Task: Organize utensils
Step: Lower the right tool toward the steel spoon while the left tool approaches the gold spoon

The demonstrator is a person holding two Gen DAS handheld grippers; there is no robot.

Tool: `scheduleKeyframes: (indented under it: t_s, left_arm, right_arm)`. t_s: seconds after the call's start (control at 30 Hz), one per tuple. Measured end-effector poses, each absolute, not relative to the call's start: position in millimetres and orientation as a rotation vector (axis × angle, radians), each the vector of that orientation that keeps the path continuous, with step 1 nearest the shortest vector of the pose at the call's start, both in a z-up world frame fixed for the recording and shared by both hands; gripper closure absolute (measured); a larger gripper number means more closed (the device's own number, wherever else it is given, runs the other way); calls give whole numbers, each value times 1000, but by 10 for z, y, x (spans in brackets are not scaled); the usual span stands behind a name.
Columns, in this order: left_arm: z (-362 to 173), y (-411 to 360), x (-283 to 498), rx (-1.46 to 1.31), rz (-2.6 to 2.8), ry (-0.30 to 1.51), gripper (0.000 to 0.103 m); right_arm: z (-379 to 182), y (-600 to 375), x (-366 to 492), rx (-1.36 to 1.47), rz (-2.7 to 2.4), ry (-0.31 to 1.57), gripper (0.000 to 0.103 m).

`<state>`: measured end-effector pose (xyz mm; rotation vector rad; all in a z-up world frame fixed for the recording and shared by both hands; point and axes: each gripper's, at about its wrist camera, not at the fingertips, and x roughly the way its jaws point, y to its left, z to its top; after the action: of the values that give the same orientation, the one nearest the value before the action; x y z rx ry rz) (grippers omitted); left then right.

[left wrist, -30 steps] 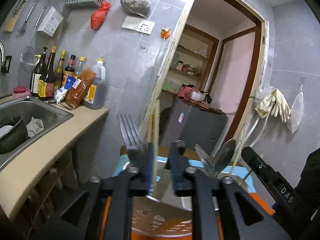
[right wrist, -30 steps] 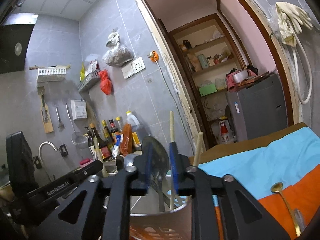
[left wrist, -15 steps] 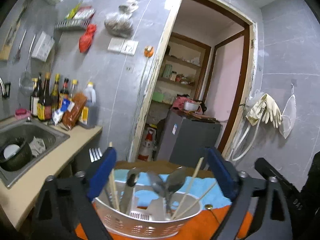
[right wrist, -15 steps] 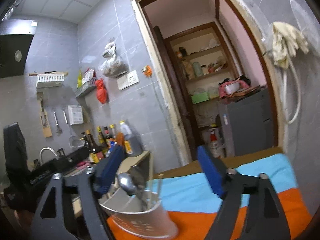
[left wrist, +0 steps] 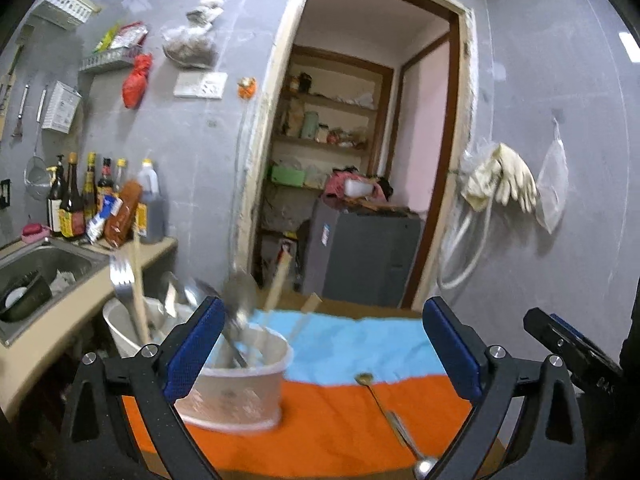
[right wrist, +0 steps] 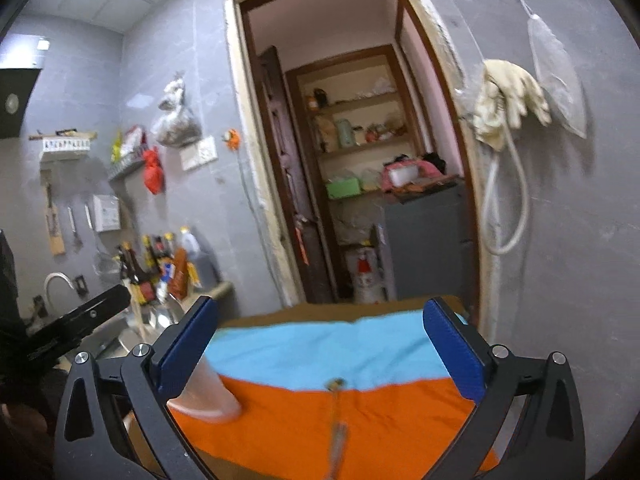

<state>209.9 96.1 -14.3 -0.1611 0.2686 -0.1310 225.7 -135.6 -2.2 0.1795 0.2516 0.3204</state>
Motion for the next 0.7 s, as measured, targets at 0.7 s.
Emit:
scheduleKeyframes:
  t_s: [0.7]
  left_arm:
    - [-1270,649,2519,-162,-60,637,6]
  right_arm:
    - [-1141,-1324,2570,81,370,758,35]
